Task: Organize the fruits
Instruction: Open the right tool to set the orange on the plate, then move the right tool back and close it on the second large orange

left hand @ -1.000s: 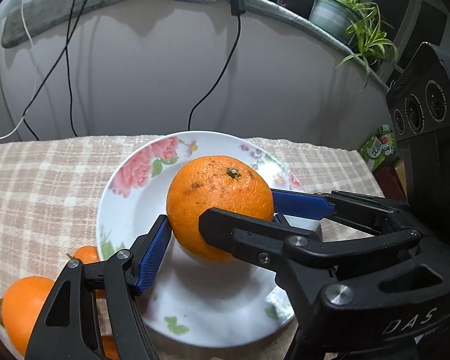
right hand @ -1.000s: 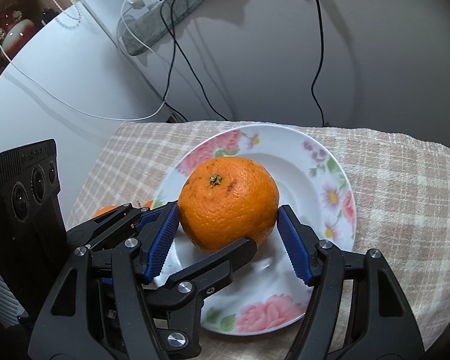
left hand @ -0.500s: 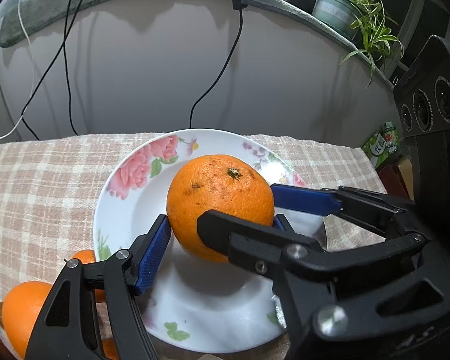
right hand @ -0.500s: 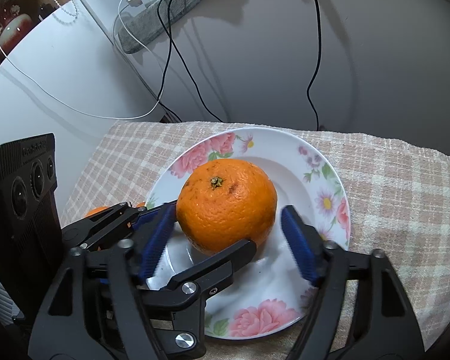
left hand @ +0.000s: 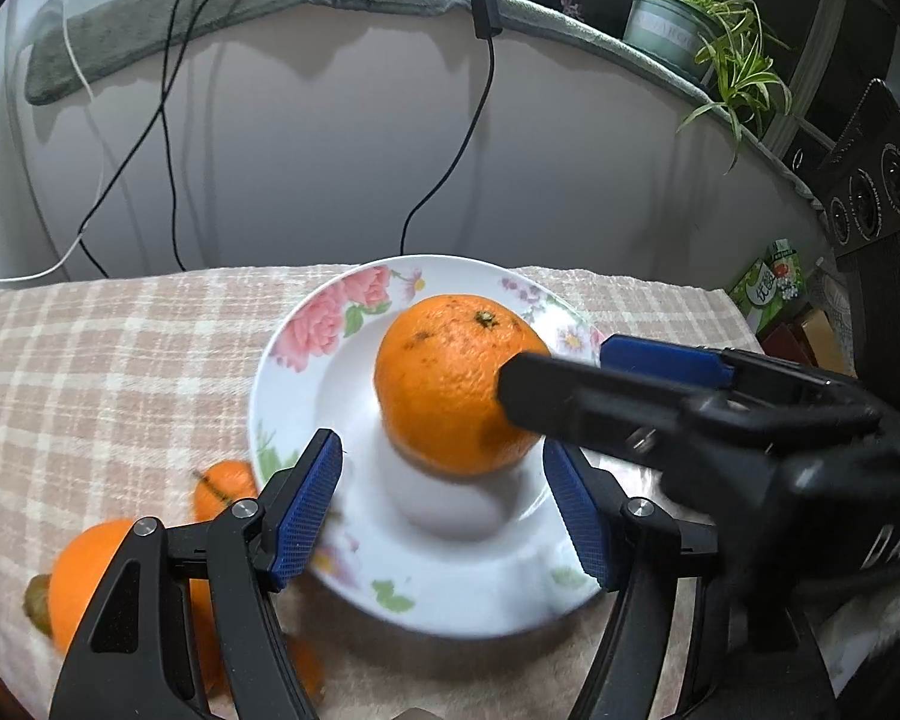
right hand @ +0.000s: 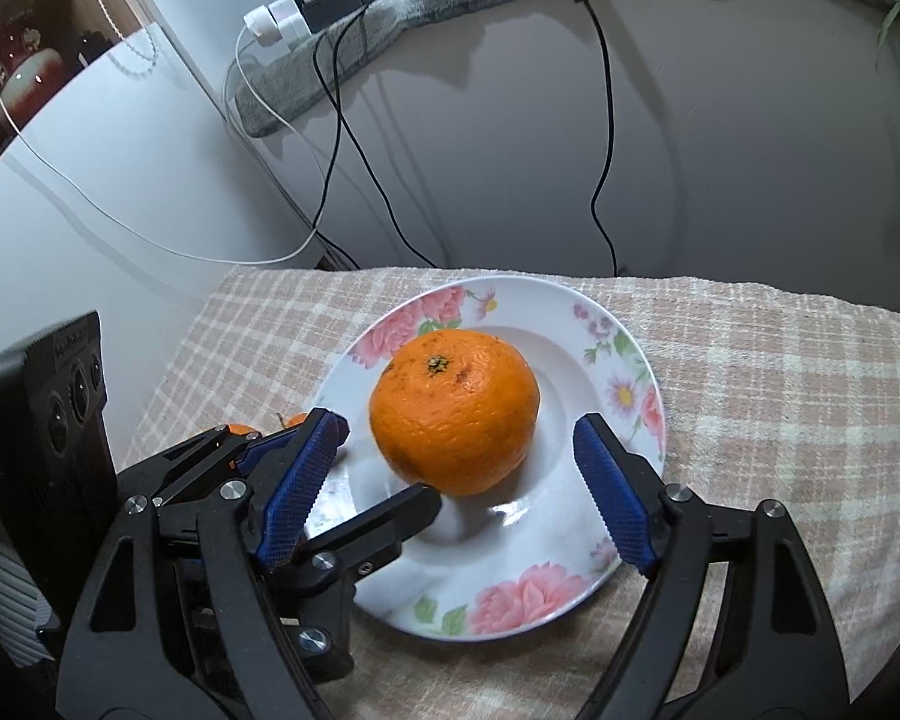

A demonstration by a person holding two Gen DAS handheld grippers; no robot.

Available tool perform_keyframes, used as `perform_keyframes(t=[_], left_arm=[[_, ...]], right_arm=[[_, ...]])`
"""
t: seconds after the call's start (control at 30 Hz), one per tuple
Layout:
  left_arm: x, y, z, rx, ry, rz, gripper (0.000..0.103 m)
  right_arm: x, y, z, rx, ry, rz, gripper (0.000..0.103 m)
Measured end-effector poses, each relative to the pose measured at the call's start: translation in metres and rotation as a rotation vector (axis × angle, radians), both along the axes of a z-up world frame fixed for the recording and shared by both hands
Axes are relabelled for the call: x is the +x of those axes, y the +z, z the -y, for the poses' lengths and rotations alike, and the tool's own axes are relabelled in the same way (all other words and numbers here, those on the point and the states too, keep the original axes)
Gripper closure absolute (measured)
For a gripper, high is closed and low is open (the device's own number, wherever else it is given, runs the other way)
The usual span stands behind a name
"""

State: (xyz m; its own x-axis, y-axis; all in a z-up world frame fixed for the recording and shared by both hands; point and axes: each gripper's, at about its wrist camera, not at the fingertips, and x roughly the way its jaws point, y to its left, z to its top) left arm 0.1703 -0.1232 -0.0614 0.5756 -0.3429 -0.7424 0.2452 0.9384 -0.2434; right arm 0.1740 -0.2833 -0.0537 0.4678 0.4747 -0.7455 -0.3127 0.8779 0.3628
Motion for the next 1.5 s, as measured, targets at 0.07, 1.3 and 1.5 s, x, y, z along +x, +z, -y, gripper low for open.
perform_keyframes(t=[0.07, 1.3, 1.5], left_arm=[[-0.006, 0.002, -0.003, 0.000, 0.001, 0.006, 0.033], [-0.107, 0.016, -0.122, -0.033, 0.116, 0.102, 0.034], [-0.100, 0.010, -0.119, -0.016, 0.102, 0.094, 0.034]], right_arm=[[-0.005, 0.004, 0.001, 0.013, -0.006, 0.002, 0.019], [-0.074, 0.017, -0.078, 0.179, 0.164, -0.059, 0.019], [-0.064, 0.009, -0.093, 0.187, 0.181, -0.096, 0.019]])
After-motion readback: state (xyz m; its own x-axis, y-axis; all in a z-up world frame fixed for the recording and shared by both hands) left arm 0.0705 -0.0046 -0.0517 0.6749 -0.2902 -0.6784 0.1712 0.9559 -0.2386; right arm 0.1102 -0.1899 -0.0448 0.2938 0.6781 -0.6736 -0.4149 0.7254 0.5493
